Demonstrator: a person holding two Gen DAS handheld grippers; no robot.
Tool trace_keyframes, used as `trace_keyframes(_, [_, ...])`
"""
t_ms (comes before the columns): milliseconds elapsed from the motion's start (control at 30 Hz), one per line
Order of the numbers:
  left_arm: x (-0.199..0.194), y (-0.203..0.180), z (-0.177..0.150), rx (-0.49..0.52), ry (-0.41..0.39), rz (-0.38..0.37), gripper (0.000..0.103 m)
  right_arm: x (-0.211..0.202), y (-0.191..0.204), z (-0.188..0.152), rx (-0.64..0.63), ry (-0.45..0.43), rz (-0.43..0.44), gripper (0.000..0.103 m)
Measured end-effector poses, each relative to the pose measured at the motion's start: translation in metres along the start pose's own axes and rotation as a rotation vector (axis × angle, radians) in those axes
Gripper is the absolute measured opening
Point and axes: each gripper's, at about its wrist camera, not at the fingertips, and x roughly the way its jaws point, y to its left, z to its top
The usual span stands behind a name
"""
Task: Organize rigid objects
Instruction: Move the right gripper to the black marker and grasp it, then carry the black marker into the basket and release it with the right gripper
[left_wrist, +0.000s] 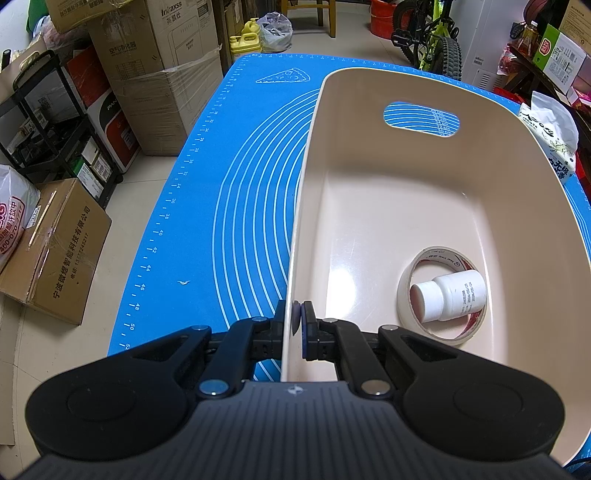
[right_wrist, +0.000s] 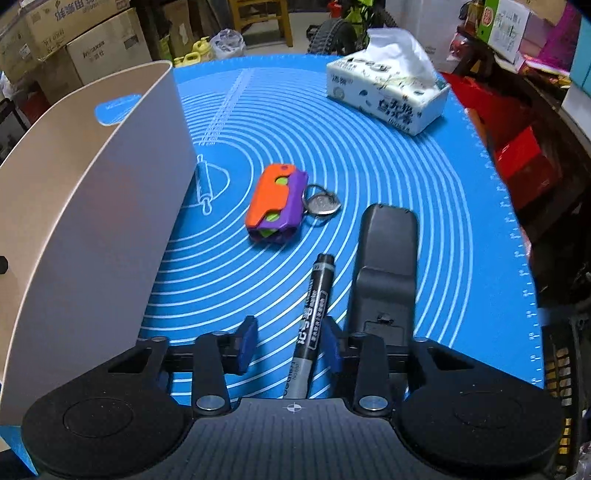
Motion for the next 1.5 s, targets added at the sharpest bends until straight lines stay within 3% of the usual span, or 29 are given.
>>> trace_keyframes(400, [0.000, 0.000, 0.000, 0.000, 0.000, 0.001, 0.008, 0.011, -0.003, 0.000, -0.006, 0.036, -0.031, 0.041])
trace_keyframes(567, [0.000, 0.000, 0.000, 0.000, 0.000, 0.001, 0.008, 0.013, -0.002, 0.000, -0.026, 0.033, -0.057, 0.028])
trace_keyframes(767, [0.000, 0.000, 0.000, 0.000, 0.000, 0.001, 0.008, 0.012, 0.000, -0.001, -0.043, 0.025, -0.070, 0.025])
trace_keyframes(1100, [0.000, 0.000, -0.001, 0.001, 0.000, 0.004, 0.008, -0.016, 0.005, 0.005, -0.056, -0.094, -0.087, 0.025])
trace_keyframes(1500, [0.000, 0.000, 0.000, 0.001, 0.000, 0.004, 0.008, -0.080, 0.032, 0.016, -0.091, -0.346, -0.048, 0.025])
